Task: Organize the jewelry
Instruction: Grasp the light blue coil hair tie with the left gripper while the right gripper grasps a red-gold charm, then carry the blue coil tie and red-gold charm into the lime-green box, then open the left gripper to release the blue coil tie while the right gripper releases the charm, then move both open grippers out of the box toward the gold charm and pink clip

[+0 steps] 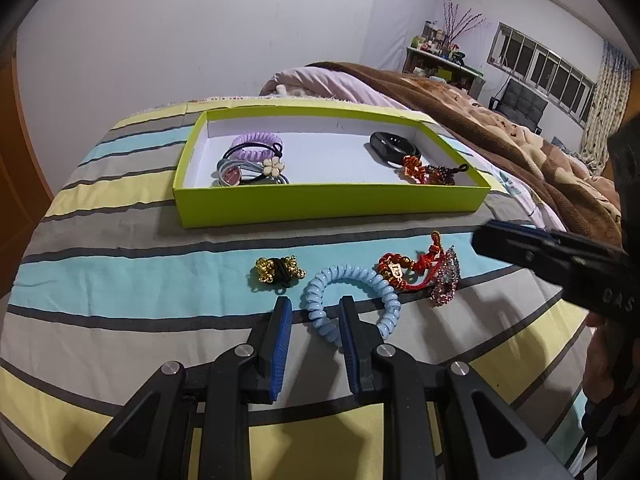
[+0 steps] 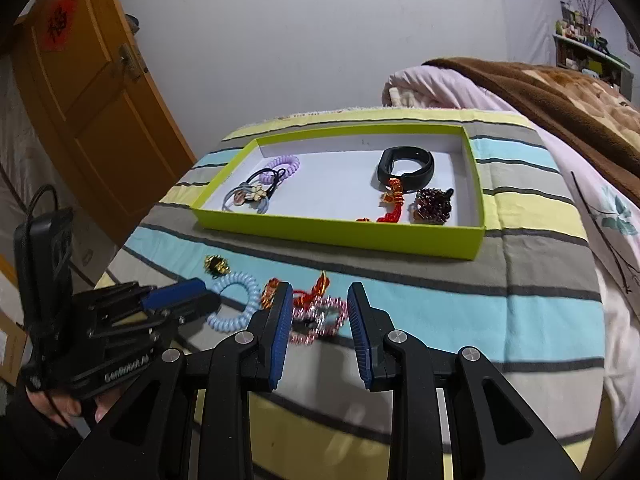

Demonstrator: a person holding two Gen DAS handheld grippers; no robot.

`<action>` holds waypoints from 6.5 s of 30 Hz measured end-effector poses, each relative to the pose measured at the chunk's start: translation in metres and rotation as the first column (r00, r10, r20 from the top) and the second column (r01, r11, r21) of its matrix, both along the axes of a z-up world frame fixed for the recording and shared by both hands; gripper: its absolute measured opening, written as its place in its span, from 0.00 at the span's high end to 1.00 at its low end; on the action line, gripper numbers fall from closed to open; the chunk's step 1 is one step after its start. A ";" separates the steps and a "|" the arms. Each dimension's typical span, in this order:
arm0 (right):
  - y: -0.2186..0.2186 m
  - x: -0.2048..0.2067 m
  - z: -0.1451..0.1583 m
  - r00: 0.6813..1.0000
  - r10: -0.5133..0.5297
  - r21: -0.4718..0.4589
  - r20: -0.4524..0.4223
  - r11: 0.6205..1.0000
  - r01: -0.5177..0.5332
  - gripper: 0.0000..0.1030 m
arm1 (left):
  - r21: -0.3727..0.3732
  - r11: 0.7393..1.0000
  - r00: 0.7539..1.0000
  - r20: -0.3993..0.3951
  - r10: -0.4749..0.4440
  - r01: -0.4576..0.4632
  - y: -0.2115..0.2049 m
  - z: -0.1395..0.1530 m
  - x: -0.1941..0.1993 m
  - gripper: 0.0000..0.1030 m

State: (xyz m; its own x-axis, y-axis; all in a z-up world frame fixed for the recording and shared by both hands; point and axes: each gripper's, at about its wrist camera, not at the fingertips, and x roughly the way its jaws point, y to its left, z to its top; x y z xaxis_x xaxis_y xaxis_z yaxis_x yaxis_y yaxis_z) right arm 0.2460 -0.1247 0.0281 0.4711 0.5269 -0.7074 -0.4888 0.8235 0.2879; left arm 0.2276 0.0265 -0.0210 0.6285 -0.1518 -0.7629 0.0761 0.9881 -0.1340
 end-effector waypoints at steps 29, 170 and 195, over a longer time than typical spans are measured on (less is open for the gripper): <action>0.012 0.016 -0.002 1.000 0.002 -0.062 -0.028 0.998 -0.004 0.94 | 0.024 1.000 1.000 0.011 -0.006 0.006 0.000 0.001 -0.004 0.92; -0.020 -0.083 0.027 0.986 -0.107 -0.006 0.126 0.994 0.108 0.73 | 0.014 0.995 0.974 0.206 0.089 -0.094 0.016 0.051 -0.092 0.91; -0.009 -0.069 0.001 0.991 -0.131 -0.020 0.027 0.991 0.131 0.58 | 0.012 0.995 0.980 0.172 0.098 -0.102 0.025 0.037 -0.076 0.78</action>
